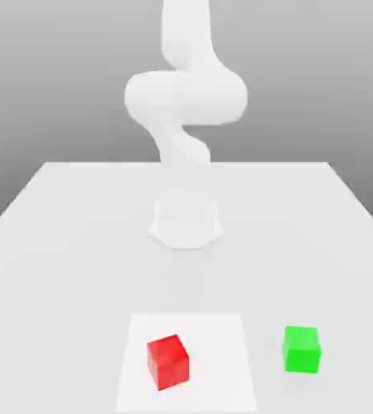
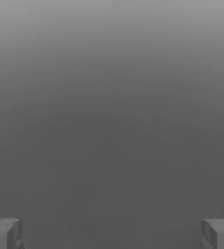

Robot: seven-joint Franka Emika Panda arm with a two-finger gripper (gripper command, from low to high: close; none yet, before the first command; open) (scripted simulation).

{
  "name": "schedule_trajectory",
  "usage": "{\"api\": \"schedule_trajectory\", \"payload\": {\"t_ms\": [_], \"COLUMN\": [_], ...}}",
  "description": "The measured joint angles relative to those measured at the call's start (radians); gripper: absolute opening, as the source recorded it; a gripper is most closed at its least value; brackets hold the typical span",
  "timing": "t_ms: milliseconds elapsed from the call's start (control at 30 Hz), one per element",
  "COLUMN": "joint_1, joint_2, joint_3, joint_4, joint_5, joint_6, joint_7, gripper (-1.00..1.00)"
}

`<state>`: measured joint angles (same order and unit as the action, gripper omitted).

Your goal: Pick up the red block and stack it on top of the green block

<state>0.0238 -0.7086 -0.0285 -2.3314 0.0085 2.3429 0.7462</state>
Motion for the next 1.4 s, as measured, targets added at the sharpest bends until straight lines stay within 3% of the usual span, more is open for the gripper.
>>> {"api": "schedule_trajectory", "payload": {"t_ms": [467, 733, 900, 933, 1167, 1333, 1400], "joint_1": [0.089, 0.081, 0.051, 0.037, 0.036, 0.057, 0.101], "joint_2": [0.515, 0.801, 0.981, 1.014, 1.022, 0.866, 0.82], "joint_3": [-0.115, -0.128, -0.087, -0.072, -0.07, -0.105, -0.066], "joint_4": [-0.176, -0.274, -0.261, -0.257, -0.256, -0.28, -0.284], "joint_5": [0.064, 0.048, 0.102, 0.11, 0.113, 0.048, 0.031], "joint_6": [0.241, 0.38, 0.52, 0.549, 0.553, 0.423, 0.381], "joint_7": [-0.314, -0.452, -0.509, -0.515, -0.517, -0.469, -0.451], "gripper": [0.0, 0.0, 0.0, -1.0, -1.0, -1.0, -1.0]}}
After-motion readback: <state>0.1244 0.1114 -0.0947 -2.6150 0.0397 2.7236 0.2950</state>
